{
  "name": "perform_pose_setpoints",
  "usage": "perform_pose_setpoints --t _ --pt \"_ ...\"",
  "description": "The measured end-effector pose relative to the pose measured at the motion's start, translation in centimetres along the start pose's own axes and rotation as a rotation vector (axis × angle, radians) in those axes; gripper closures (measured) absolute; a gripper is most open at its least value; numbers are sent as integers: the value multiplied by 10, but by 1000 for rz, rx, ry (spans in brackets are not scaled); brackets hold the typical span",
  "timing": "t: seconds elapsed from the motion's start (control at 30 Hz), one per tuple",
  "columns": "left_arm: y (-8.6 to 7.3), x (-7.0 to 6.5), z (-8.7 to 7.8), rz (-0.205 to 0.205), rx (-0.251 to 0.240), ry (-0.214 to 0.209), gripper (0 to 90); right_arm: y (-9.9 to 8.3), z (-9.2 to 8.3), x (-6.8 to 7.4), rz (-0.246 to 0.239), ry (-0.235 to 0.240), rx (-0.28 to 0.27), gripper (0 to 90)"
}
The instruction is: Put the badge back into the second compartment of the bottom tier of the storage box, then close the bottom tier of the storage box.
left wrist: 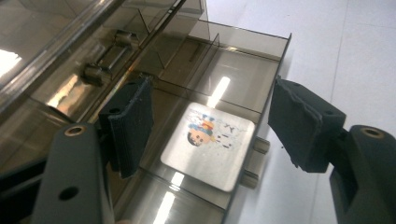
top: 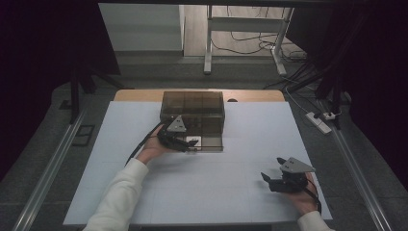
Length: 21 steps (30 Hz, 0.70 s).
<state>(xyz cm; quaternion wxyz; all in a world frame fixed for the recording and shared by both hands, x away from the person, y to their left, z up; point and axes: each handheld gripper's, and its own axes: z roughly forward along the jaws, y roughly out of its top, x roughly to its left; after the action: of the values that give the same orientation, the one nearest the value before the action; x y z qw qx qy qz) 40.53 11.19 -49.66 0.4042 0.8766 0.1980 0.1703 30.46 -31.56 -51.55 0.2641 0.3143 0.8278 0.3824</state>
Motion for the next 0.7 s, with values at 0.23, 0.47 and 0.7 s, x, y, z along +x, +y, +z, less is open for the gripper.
perform_pose_setpoints --t 0.23,0.47,0.7 --pt "-8 -9 -9 -43 19 10 332 0 -1 0 -2 2 -6 161" --pt "-13 -20 -15 -95 31 28 457 0 -2 0 -1 1 -11 161" --pt "-23 -33 -17 -95 124 60 811 0 -3 1 1 2 -12 161"
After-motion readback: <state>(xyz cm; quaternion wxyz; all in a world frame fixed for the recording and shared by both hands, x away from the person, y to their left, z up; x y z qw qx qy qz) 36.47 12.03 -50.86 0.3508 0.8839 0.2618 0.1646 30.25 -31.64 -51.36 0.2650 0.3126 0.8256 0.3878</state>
